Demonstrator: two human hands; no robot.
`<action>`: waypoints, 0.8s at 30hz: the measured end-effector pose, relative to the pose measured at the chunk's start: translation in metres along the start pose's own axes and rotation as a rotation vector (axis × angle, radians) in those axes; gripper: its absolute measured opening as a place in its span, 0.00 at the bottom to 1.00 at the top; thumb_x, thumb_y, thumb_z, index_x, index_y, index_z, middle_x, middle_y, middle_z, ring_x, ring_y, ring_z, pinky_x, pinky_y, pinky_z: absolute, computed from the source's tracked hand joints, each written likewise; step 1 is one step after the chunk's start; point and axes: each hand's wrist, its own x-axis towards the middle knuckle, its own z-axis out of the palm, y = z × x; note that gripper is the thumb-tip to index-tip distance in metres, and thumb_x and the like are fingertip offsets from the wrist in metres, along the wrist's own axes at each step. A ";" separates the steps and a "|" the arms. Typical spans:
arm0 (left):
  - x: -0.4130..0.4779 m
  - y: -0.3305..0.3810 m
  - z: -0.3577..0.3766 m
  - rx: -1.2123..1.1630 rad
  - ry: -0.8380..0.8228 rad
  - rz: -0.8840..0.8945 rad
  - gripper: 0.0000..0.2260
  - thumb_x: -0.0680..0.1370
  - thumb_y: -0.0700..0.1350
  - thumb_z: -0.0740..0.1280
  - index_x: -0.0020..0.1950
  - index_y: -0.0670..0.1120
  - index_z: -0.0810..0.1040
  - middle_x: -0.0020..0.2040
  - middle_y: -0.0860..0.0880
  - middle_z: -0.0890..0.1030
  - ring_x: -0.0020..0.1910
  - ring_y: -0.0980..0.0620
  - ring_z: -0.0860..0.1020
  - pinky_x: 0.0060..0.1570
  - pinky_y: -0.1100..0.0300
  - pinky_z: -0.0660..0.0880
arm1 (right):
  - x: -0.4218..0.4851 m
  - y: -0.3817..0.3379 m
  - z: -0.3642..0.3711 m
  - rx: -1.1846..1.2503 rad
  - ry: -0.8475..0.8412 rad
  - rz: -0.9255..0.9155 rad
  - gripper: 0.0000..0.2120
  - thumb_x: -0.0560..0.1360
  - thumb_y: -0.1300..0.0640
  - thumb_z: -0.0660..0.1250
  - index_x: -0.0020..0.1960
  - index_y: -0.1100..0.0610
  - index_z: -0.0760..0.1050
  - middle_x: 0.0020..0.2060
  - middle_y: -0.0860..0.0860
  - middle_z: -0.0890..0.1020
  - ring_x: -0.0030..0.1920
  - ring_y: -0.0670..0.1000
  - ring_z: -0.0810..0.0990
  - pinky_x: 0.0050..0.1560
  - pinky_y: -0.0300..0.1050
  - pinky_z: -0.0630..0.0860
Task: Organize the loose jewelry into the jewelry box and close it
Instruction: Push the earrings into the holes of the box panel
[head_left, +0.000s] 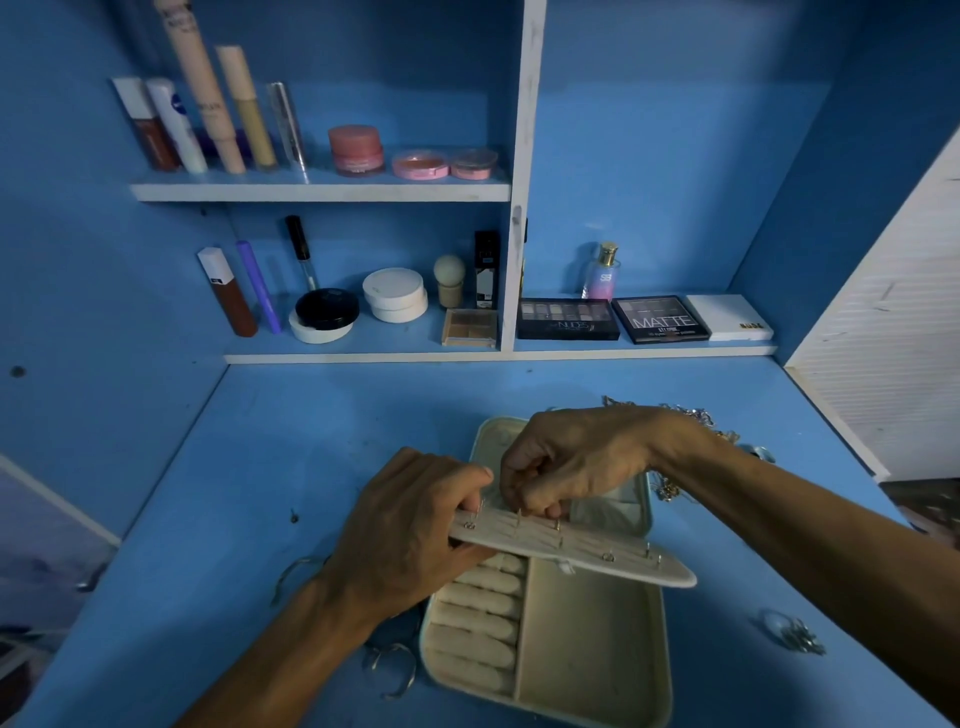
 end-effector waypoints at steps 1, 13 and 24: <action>0.000 0.000 0.000 0.000 -0.009 -0.010 0.21 0.73 0.54 0.73 0.56 0.44 0.70 0.46 0.55 0.73 0.40 0.56 0.73 0.43 0.58 0.71 | 0.000 0.000 0.000 -0.007 0.002 -0.003 0.05 0.77 0.59 0.68 0.45 0.52 0.81 0.38 0.45 0.83 0.41 0.44 0.81 0.46 0.41 0.79; 0.003 0.003 -0.002 -0.049 -0.067 -0.171 0.19 0.70 0.56 0.72 0.53 0.48 0.71 0.45 0.57 0.73 0.42 0.58 0.73 0.45 0.61 0.72 | -0.001 0.011 -0.006 0.040 0.004 -0.043 0.06 0.77 0.66 0.68 0.52 0.60 0.82 0.45 0.56 0.85 0.43 0.47 0.83 0.50 0.43 0.81; 0.026 0.005 -0.009 -0.292 -0.198 -0.639 0.36 0.63 0.62 0.80 0.64 0.64 0.65 0.50 0.66 0.77 0.49 0.63 0.78 0.50 0.57 0.78 | -0.045 0.027 -0.045 0.409 0.331 -0.083 0.18 0.77 0.50 0.65 0.57 0.63 0.81 0.47 0.56 0.84 0.46 0.51 0.82 0.49 0.43 0.80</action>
